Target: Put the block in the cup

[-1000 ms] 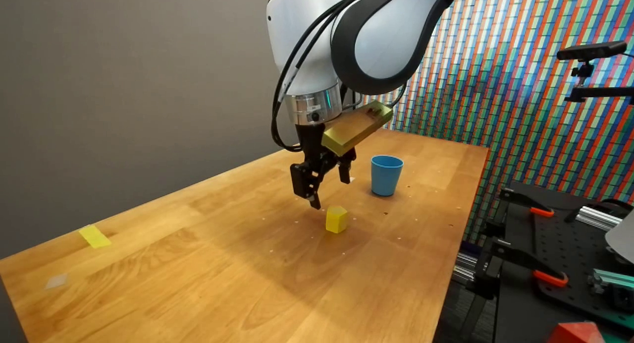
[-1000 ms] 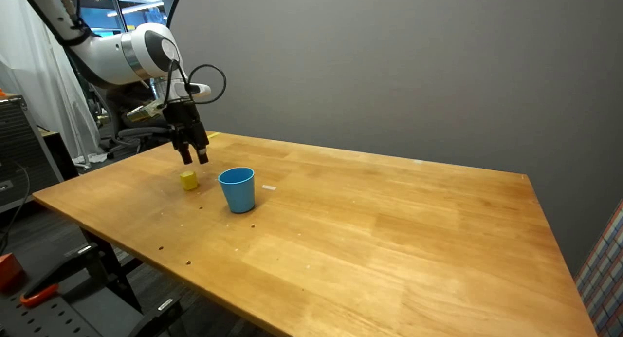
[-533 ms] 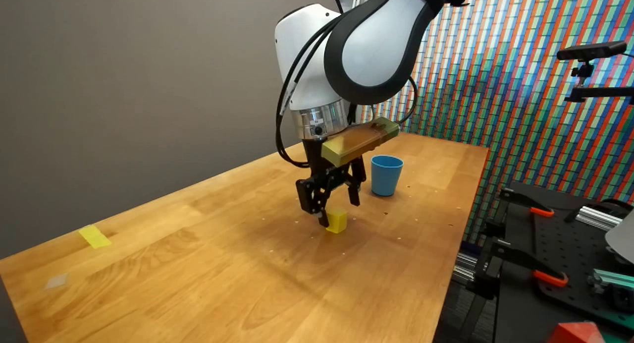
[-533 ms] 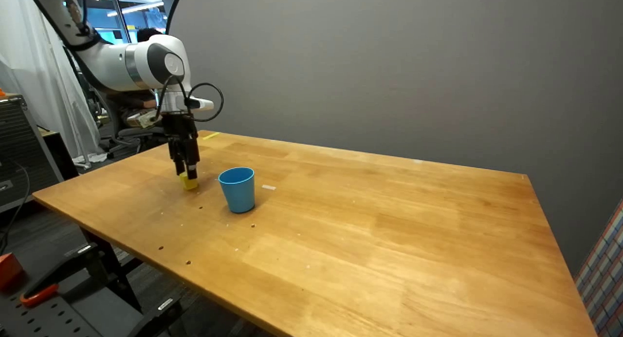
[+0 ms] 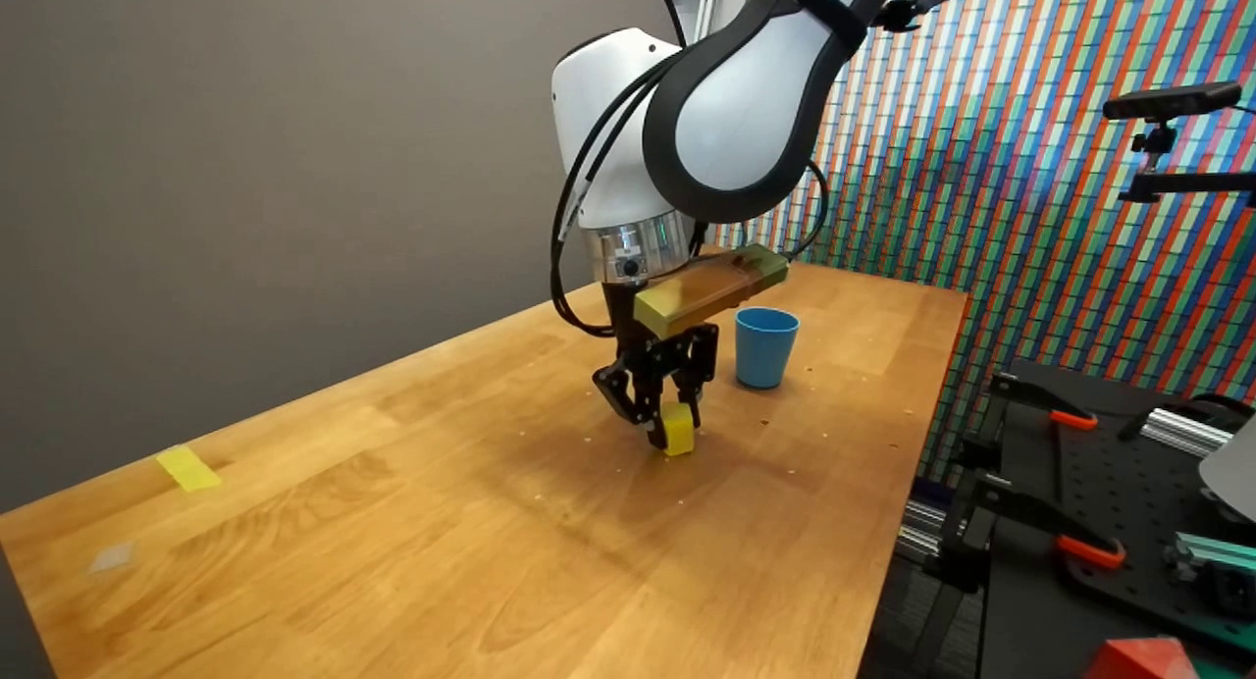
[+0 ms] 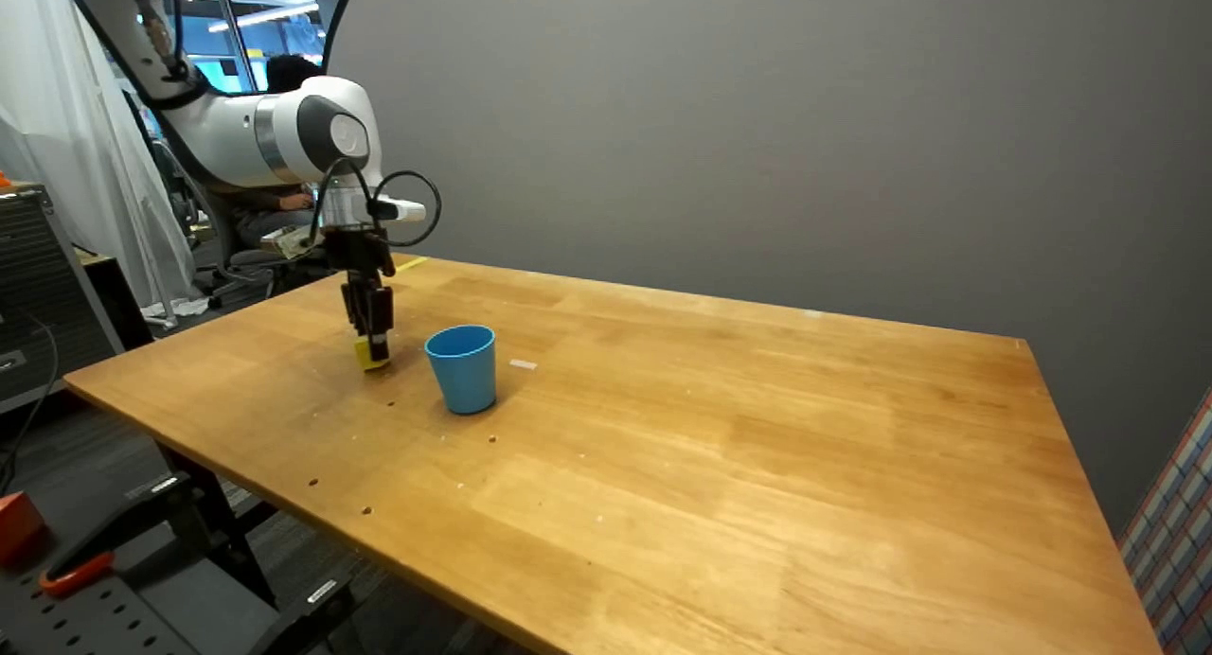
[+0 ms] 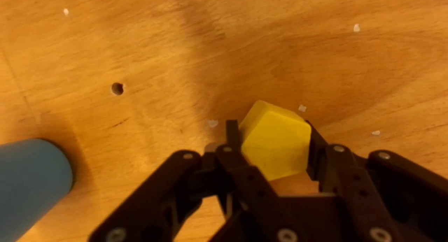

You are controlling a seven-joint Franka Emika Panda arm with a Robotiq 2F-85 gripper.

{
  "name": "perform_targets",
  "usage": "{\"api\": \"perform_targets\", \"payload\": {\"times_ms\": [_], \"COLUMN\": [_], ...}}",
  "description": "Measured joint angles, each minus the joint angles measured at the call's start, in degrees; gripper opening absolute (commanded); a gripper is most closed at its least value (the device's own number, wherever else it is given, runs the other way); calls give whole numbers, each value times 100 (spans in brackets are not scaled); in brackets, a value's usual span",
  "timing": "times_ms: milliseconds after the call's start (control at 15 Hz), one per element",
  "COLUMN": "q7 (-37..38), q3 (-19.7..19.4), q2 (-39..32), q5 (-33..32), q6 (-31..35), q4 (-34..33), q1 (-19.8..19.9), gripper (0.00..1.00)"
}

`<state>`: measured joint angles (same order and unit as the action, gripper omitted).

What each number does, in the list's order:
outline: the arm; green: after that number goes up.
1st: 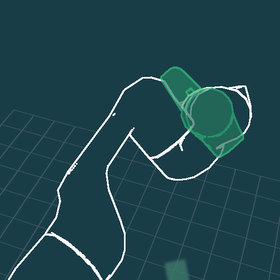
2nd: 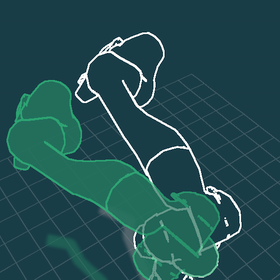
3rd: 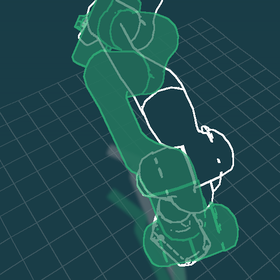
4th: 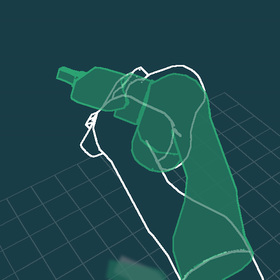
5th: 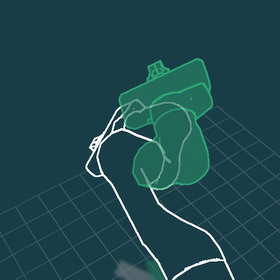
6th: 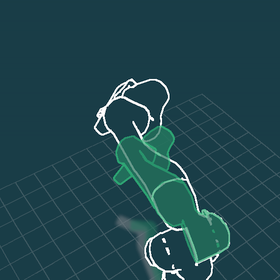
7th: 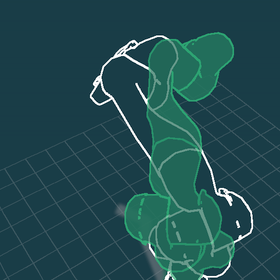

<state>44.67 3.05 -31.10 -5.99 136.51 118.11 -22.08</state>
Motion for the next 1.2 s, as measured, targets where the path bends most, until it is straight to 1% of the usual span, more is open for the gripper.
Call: {"api": "perform_targets", "payload": {"times_ms": [133,267,400,533,867,1200], "q7": [97,343,678,982,1448,1764], "q3": [-129,-364,-620,-777,-721,-574], "q2": [80,318,657,1018,1675,1956], "q5": [-48,-259,-567,-786,-828,-833], "q6": [-19,-134,-420,-743,-1450,-1493], "q4": [-5,3,15,61,424,942], "q1": [-2,-5,8,93,495,776], "gripper": [19,19,19,19,19,19]}}
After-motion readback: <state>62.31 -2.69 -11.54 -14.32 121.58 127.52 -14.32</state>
